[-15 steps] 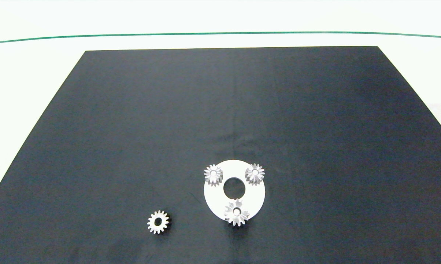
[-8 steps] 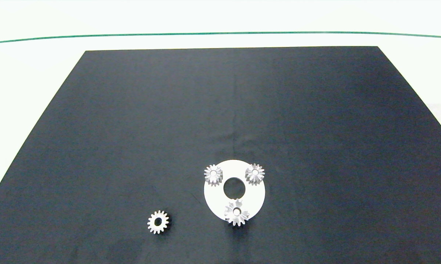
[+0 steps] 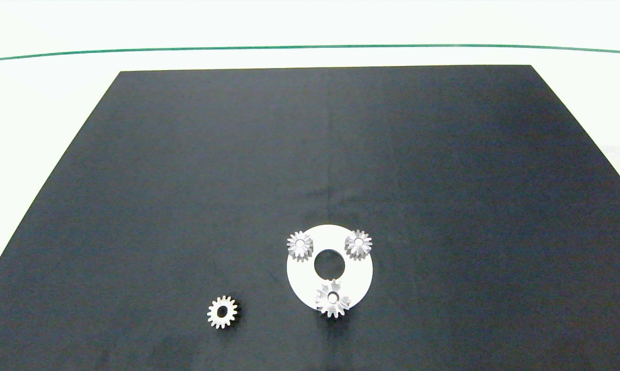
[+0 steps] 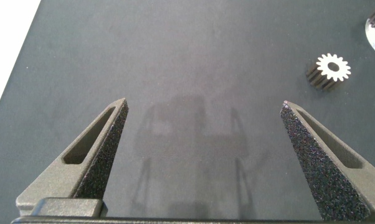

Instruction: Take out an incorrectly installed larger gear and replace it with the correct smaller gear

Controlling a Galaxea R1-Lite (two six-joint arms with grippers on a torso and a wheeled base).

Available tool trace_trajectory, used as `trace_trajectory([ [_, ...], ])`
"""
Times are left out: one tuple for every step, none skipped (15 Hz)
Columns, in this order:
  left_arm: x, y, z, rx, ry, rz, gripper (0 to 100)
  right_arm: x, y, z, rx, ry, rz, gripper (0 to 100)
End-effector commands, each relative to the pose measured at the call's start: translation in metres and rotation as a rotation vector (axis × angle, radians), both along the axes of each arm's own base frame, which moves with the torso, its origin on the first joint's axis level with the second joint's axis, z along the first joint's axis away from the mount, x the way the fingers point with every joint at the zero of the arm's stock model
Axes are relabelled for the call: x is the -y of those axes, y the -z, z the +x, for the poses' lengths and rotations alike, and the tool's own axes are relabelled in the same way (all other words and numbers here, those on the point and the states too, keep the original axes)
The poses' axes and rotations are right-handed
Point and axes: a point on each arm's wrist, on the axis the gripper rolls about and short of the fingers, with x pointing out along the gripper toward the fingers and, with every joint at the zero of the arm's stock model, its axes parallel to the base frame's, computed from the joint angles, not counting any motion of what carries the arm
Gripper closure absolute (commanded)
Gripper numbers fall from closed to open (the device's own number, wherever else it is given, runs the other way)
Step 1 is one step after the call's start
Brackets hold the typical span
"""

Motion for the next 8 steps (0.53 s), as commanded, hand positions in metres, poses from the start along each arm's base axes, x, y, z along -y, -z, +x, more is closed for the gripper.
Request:
trace_trajectory([
  [0.000, -0.009, -0.003, 0.014, -0.007, -0.001, 0, 0.000, -0.001, 0.000, 0.003, 0.000, -0.022, 0],
  [0.000, -0.019, -0.008, 0.017, -0.007, -0.001, 0, 0.000, -0.003, -0.001, 0.009, 0.002, -0.044, 0],
  [0.000, -0.031, -0.014, 0.007, -0.006, -0.001, 0, 0.000, -0.017, -0.004, 0.046, -0.001, -0.062, 0],
  [0.000, -0.046, -0.021, -0.003, -0.003, -0.001, 0, 0.000, -0.034, -0.008, 0.075, 0.001, -0.065, 0],
  [0.000, -0.064, -0.025, -0.014, -0.004, -0.001, 0, 0.000, -0.053, -0.009, 0.074, 0.001, -0.068, 0],
  [0.000, -0.083, -0.025, -0.011, -0.006, -0.001, 0, 0.000, -0.072, -0.010, 0.077, -0.002, -0.068, 0],
  [0.000, -0.105, -0.022, -0.011, -0.009, -0.001, 0, 0.000, -0.092, -0.009, 0.078, -0.003, -0.068, 0],
  [0.001, -0.130, -0.014, -0.022, -0.026, -0.001, 0, 0.000, -0.113, -0.005, 0.077, -0.003, -0.068, 0],
])
